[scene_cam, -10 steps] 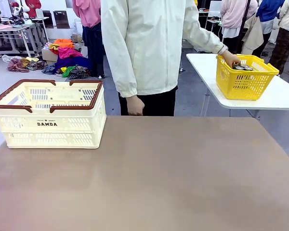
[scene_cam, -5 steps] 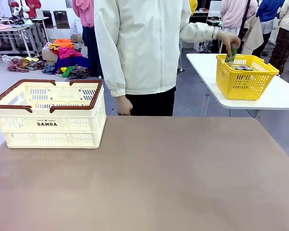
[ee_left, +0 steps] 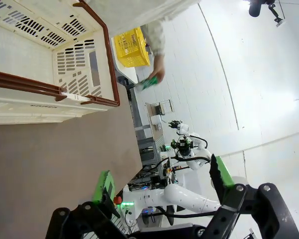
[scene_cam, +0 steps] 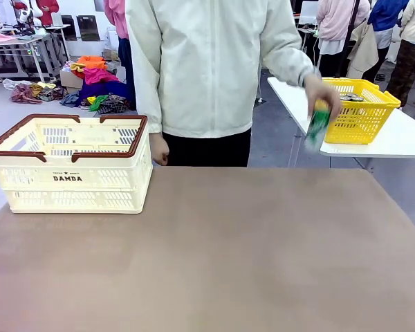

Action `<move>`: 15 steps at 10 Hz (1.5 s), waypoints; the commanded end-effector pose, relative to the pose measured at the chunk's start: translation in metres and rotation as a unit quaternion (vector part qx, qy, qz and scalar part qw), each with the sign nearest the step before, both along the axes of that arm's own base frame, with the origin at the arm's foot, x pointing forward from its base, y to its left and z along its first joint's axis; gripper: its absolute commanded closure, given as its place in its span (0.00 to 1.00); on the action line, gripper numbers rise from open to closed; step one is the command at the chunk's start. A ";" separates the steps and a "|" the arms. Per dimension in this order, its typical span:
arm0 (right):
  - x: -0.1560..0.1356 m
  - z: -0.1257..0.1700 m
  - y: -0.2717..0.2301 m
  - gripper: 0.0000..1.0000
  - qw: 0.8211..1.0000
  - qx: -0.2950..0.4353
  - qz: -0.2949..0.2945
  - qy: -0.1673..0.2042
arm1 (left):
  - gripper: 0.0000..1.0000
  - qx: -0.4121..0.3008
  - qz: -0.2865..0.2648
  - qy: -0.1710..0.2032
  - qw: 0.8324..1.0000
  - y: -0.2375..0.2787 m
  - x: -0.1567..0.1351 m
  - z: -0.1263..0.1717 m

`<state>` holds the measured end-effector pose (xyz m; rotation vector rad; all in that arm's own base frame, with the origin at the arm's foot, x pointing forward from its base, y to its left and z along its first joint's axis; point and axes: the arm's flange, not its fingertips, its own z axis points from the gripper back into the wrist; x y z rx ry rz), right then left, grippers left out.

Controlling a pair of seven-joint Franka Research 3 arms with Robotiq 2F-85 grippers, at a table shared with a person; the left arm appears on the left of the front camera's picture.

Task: Place the drinks into the Shopping basket.
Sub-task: Pick up one drink and place it into the Shopping basket.

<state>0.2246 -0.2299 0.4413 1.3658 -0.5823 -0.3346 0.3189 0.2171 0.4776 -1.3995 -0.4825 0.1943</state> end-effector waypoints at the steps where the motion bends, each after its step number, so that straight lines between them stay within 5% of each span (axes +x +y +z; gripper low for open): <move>1: 0.001 0.004 -0.001 0.00 1.000 0.009 -0.003 -0.001 | 0.00 -0.010 -0.001 0.004 1.000 0.000 -0.001 0.003; 12: 0.000 0.000 0.000 0.00 1.000 0.000 0.000 0.000 | 0.00 -0.010 -0.001 0.004 1.000 0.000 -0.001 0.003; 15: 0.065 0.051 0.067 0.00 0.986 -0.147 0.063 0.055 | 0.00 -0.010 -0.001 0.004 1.000 0.000 -0.001 0.003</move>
